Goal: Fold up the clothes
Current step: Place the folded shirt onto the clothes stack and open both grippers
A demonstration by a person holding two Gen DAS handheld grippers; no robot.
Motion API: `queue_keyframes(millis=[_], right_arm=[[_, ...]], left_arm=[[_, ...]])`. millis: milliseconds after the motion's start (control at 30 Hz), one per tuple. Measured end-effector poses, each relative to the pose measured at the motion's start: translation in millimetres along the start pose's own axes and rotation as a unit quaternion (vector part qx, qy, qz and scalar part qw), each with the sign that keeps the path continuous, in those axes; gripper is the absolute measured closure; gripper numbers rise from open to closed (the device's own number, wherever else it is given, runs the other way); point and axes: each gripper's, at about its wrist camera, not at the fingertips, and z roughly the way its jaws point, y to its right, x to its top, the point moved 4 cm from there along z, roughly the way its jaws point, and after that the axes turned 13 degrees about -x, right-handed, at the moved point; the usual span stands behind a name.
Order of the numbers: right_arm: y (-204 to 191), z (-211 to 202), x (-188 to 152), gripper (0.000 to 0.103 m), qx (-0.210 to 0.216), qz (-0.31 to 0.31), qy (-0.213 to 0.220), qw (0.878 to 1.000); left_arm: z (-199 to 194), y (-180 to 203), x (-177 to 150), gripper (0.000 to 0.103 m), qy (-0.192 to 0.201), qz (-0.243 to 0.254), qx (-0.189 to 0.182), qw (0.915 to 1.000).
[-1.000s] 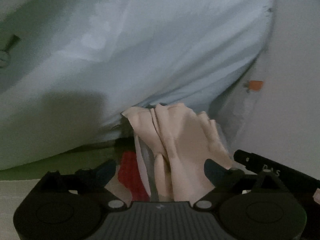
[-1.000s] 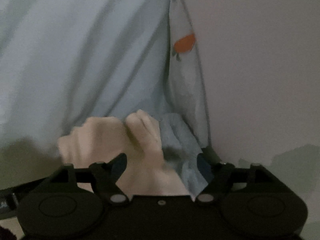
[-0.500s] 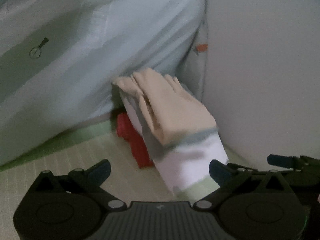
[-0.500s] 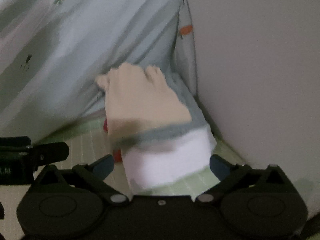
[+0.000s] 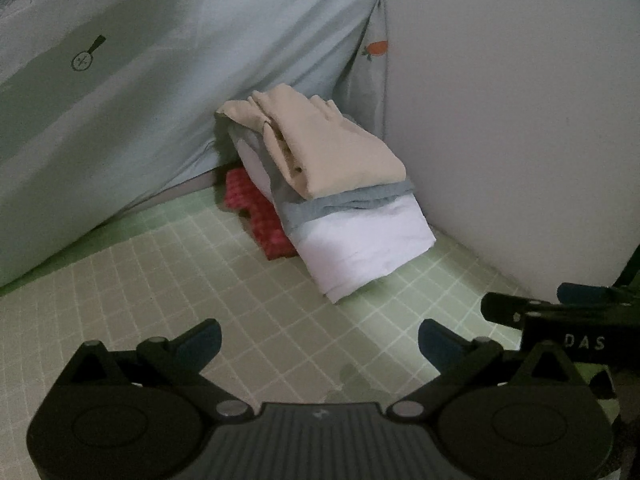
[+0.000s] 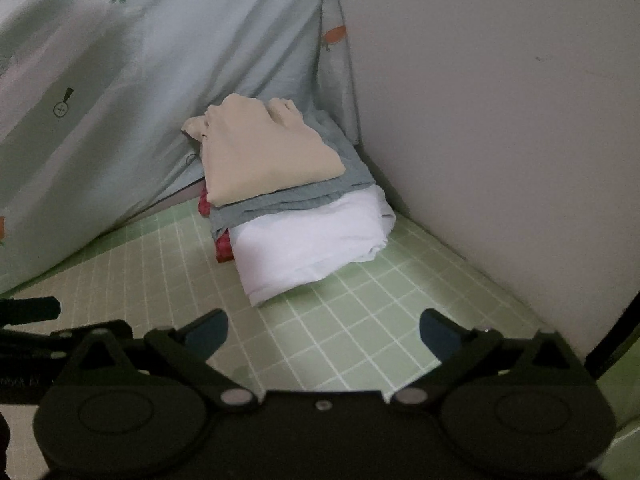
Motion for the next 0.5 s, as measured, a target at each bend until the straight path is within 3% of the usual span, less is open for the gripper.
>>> queue_keyframes(millis=[500], right_arm=[[-0.6, -3.0, 0.2, 0.0, 0.008, 0.0, 0.004, 1.0]], left_arm=[[-7.5, 2.9, -2.4, 0.0, 0.006, 0.004, 0.002, 1.0]])
